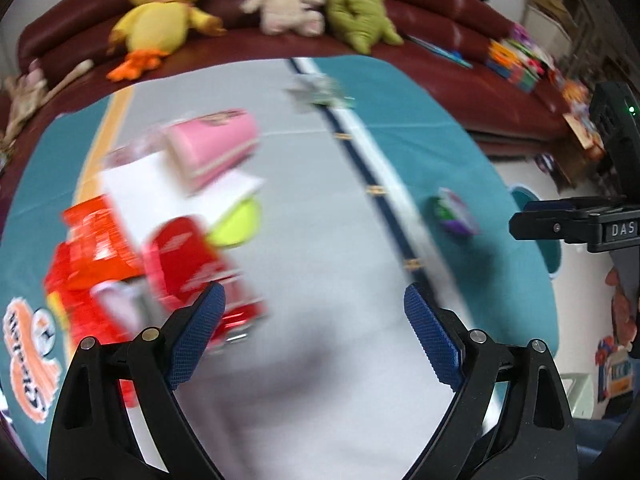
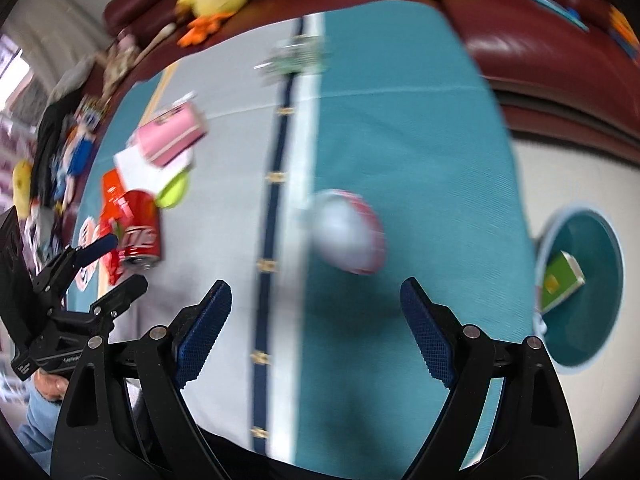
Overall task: Collect trash
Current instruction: 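Move both open tools from the bin back over the table, then grasp the red-yellow snack bag with the left tool while the right tool grasps the red Coca-Cola can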
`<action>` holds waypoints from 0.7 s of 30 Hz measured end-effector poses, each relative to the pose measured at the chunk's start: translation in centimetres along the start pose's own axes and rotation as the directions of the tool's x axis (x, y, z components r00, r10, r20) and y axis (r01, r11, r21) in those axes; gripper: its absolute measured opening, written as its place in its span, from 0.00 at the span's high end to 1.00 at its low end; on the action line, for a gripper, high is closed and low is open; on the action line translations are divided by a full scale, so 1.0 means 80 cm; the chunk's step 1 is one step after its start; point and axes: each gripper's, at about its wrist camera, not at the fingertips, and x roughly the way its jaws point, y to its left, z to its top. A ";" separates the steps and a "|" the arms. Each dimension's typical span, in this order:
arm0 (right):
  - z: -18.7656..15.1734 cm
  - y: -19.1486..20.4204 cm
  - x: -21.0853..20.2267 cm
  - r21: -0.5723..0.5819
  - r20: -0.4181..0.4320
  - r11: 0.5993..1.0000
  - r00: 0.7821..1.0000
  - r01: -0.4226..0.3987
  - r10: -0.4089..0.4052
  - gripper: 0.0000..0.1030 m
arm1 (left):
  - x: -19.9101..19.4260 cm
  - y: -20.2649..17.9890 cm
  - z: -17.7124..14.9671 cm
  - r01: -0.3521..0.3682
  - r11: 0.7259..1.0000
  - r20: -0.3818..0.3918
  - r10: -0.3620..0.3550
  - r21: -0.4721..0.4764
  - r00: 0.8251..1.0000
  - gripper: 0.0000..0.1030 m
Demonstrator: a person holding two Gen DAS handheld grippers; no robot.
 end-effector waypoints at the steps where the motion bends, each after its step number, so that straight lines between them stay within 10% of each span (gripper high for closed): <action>1: 0.005 0.018 0.005 -0.022 -0.008 1.000 1.000 -0.006 0.005 0.20 | -0.006 0.012 -0.004 -0.009 1.000 0.004 0.010 -0.013 1.000 0.11; 21: 0.062 0.231 0.121 -0.209 -0.169 0.965 0.978 -0.157 0.122 0.20 | -0.027 0.220 -0.066 -0.092 0.924 0.008 0.102 -0.370 0.995 0.11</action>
